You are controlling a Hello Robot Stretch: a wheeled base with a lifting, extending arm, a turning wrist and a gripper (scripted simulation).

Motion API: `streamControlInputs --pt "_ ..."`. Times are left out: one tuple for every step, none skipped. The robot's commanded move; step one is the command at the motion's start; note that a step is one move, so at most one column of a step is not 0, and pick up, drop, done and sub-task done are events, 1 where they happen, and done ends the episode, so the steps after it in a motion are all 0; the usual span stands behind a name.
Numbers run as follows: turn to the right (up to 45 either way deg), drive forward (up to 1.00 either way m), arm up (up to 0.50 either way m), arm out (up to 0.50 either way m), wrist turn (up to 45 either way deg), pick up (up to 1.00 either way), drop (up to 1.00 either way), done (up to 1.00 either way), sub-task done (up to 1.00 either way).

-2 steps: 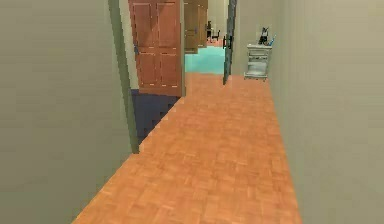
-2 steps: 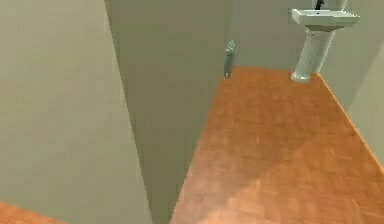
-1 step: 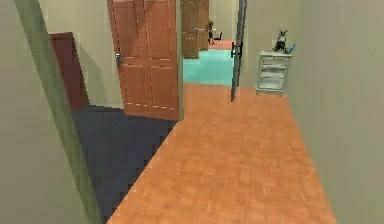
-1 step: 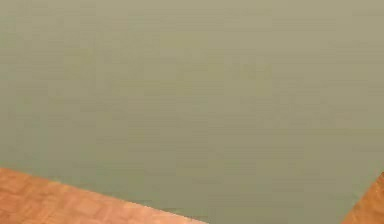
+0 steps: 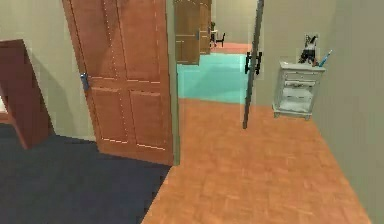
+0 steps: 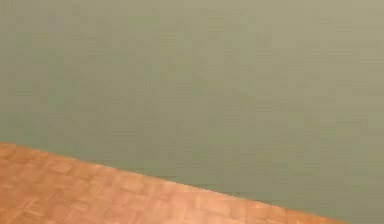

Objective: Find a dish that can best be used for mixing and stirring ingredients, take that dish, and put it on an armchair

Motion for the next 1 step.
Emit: streamControlInputs --pt "-42.0 0.0 0.0 0.0 0.0 0.0 0.0 0.0 0.0"
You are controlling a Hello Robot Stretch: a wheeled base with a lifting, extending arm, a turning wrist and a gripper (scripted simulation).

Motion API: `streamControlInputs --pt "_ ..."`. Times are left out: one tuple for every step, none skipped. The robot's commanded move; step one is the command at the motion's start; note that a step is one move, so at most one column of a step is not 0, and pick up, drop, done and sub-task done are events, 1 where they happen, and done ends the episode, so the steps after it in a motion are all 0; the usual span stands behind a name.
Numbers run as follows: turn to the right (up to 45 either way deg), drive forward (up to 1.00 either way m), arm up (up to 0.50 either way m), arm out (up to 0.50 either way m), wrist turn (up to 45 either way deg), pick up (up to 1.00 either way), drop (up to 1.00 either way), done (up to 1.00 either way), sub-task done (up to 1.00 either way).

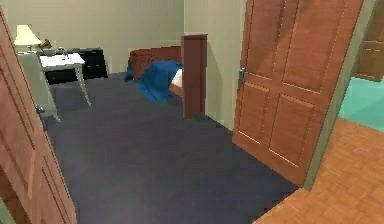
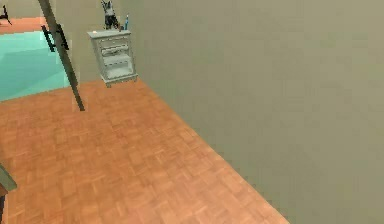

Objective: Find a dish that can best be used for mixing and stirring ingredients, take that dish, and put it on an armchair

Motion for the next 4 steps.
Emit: streamControlInputs --pt "0.0 0.05 0.0 0.0 0.0 0.0 0.0 0.0 0.0" --pt "-9.0 0.0 0.0 0.0 0.0 0.0 0.0 0.0 0.0" --pt "0.0 0.5 0.0 0.0 0.0 0.0 0.0 0.0 0.0" --pt "-12.0 0.0 0.0 0.0 0.0 0.0 0.0 0.0 0.0"
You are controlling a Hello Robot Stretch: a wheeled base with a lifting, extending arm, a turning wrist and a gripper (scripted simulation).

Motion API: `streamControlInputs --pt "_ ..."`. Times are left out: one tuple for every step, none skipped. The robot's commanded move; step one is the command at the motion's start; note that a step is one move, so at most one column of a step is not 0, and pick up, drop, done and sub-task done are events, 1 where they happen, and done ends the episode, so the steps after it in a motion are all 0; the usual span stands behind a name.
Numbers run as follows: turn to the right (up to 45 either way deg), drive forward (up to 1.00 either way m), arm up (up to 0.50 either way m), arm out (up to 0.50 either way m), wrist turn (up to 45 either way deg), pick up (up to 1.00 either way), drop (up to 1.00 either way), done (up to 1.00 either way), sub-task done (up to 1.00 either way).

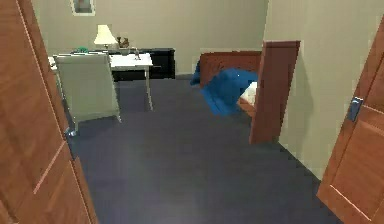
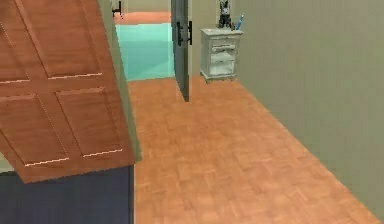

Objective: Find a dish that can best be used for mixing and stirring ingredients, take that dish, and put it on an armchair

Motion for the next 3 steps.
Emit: streamControlInputs --pt "0.0 1.0 0.0 0.0 0.0 0.0 0.0 0.0 0.0" --pt "-3.0 0.0 0.0 0.0 0.0 0.0 0.0 0.0 0.0" --pt "0.0 1.0 0.0 0.0 0.0 0.0 0.0 0.0 0.0"
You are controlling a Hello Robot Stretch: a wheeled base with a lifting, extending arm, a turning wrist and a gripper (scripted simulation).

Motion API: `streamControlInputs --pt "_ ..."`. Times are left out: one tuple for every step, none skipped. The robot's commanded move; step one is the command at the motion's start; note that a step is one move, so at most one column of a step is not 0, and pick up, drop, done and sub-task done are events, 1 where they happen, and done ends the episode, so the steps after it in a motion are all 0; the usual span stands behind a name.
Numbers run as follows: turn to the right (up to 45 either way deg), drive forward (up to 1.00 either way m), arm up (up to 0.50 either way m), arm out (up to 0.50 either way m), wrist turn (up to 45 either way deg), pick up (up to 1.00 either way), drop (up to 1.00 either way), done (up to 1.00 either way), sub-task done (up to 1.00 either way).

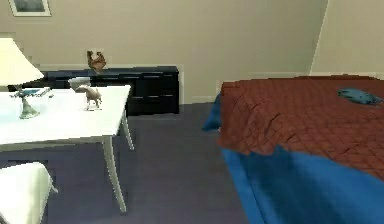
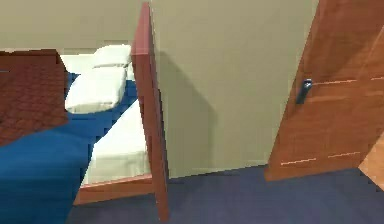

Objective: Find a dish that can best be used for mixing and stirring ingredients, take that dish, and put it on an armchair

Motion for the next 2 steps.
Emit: streamControlInputs --pt "0.0 0.9 0.0 0.0 0.0 0.0 0.0 0.0 0.0" --pt "-15.0 0.0 0.0 0.0 0.0 0.0 0.0 0.0 0.0"
